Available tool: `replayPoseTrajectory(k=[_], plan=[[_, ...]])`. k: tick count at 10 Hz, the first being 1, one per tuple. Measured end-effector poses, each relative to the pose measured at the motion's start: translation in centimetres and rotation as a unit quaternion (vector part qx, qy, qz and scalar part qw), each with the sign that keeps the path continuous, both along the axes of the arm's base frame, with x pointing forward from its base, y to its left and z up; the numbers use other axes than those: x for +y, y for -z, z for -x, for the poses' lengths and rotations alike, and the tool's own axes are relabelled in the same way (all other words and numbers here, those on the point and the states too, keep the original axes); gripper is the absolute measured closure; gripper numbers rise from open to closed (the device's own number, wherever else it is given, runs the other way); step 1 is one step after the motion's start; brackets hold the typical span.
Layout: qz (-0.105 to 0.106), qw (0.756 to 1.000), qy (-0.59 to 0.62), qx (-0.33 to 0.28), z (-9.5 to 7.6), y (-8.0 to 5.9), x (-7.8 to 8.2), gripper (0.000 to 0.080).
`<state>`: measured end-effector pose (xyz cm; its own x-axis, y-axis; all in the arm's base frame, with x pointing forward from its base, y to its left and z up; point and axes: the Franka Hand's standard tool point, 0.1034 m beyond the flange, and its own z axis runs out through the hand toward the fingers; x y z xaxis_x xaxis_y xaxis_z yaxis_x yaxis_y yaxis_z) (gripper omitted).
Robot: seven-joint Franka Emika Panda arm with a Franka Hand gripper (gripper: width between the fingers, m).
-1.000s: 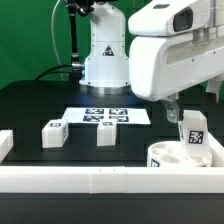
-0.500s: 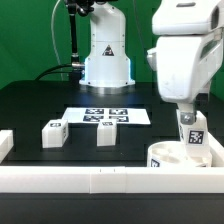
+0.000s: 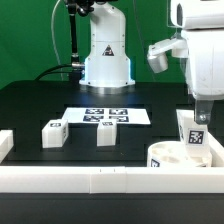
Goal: Assemble stool
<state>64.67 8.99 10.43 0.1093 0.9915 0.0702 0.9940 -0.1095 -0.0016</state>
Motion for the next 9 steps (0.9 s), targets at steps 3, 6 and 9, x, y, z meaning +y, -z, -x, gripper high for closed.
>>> replayPoseTrajectory(k=[3, 6, 9], plan=[[-0.004, 1.000, -0.003, -0.001, 0.0, 0.1, 1.5, 0.0151], [-0.003, 1.000, 0.000, 0.004, 0.2, 0.6, 0.6, 0.0151], [-0.003, 1.000, 0.003, 0.008, 0.4, 1.2, 0.5, 0.0151]])
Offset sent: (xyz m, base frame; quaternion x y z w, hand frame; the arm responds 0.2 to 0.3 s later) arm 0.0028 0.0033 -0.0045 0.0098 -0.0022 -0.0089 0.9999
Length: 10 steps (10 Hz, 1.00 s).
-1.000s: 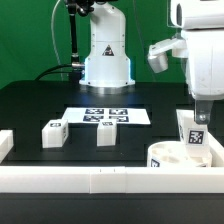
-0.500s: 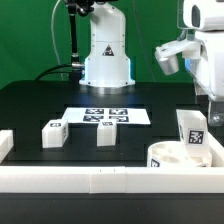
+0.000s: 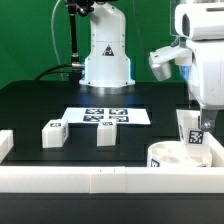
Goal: Assemble stool
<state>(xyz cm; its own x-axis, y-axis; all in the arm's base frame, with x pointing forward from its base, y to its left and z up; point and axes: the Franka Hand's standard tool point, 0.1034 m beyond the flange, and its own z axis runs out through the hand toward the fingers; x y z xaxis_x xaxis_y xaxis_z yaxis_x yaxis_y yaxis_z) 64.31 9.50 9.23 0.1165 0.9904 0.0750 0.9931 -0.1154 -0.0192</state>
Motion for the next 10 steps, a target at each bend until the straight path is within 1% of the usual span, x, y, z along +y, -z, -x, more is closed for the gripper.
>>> replayPoseTrajectory(k=[1, 2, 3, 4, 5, 8, 9, 10], plan=[[0.000, 1.000, 0.000, 0.001, 0.06, 0.14, -0.01, 0.0151], [0.000, 1.000, 0.000, 0.002, 0.11, 0.28, -0.01, 0.0248], [0.000, 1.000, 0.000, 0.002, 0.12, 0.29, 0.02, 0.0397], [0.000, 1.000, 0.000, 0.002, 0.13, 0.29, 0.09, 0.0397], [0.000, 1.000, 0.004, 0.003, 0.13, 0.29, 0.05, 0.0463], [0.000, 1.000, 0.014, 0.003, 0.12, 0.29, 0.01, 0.0463], [-0.003, 0.999, 0.054, 0.005, 0.11, 0.31, -0.04, 0.0463], [-0.012, 0.994, 0.113, 0.004, 0.16, 0.32, -0.42, 0.0463]])
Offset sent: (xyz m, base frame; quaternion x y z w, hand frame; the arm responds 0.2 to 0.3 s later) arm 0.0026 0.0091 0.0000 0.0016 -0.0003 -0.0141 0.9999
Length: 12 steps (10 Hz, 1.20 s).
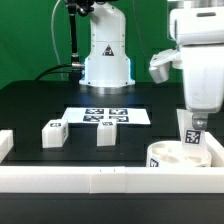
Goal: Assemble stool
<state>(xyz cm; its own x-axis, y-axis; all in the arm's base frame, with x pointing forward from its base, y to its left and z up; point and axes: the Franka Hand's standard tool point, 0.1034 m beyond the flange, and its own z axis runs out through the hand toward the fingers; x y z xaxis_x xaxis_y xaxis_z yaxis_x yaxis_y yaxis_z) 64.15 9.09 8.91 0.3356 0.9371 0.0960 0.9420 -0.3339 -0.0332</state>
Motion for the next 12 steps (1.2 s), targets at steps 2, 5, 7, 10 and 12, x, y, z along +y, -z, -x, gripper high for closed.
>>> replayPoseTrajectory(k=[2, 5, 7, 10, 12], plan=[[-0.011, 0.991, 0.133, 0.018, 0.15, 0.08, -0.29, 0.0462], [-0.031, 0.966, 0.256, 0.013, -0.44, 0.06, -0.20, 0.0462], [-0.032, 0.947, 0.320, 0.022, -0.47, 0.04, -0.18, 0.0462], [-0.035, 0.904, 0.425, 0.035, -0.50, 0.05, -0.13, 0.0462], [-0.050, 0.844, 0.532, 0.037, -0.54, 0.05, 0.10, 0.0462]])
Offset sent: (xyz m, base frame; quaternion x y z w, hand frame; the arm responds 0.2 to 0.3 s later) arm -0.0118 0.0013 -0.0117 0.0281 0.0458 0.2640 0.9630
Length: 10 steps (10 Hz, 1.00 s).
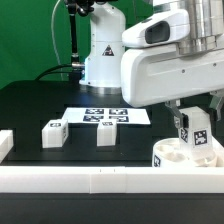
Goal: Assemble stool
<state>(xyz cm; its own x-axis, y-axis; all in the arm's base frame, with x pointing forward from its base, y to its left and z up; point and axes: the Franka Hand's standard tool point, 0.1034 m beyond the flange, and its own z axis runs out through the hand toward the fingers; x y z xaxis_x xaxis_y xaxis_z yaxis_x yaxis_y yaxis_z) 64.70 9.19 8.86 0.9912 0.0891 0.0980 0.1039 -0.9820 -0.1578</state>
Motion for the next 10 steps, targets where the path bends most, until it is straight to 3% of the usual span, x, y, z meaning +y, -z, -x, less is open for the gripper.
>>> replayPoseTrajectory(k=[3, 6, 10], plan=[[-0.014, 0.989, 0.145, 0.012, 0.02, 0.05, 0.54, 0.0461], [-0.024, 0.962, 0.269, 0.032, 0.10, 0.09, 0.38, 0.0461], [-0.034, 0.904, 0.422, 0.062, 0.40, 0.19, 0.60, 0.0459]])
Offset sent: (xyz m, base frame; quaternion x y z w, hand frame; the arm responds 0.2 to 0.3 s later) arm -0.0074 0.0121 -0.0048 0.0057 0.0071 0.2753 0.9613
